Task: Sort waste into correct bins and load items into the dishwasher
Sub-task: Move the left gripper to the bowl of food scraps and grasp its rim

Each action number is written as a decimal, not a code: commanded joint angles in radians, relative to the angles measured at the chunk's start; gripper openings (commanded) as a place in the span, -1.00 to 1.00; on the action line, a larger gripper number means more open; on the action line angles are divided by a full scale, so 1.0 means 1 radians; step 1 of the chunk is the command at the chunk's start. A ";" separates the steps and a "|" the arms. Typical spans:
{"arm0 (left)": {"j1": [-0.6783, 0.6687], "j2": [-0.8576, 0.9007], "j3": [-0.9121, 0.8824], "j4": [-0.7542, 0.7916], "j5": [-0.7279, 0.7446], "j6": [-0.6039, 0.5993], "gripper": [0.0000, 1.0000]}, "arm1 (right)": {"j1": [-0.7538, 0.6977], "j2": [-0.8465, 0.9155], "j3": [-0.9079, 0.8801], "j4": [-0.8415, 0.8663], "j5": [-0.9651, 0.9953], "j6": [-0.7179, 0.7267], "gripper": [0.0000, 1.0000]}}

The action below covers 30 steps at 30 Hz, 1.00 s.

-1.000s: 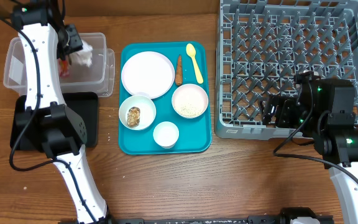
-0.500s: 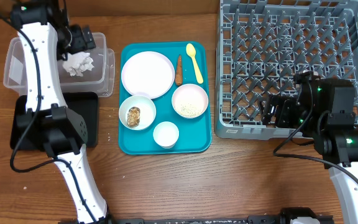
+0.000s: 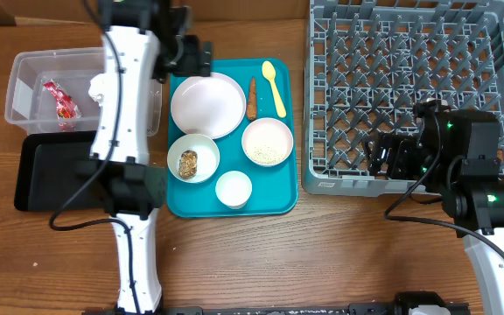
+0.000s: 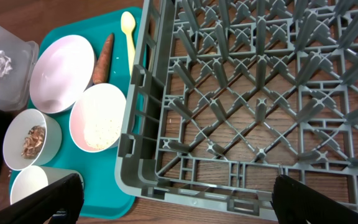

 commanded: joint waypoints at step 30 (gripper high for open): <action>-0.148 -0.172 -0.053 -0.052 0.129 -0.031 1.00 | 0.002 0.000 0.027 -0.009 -0.029 0.000 1.00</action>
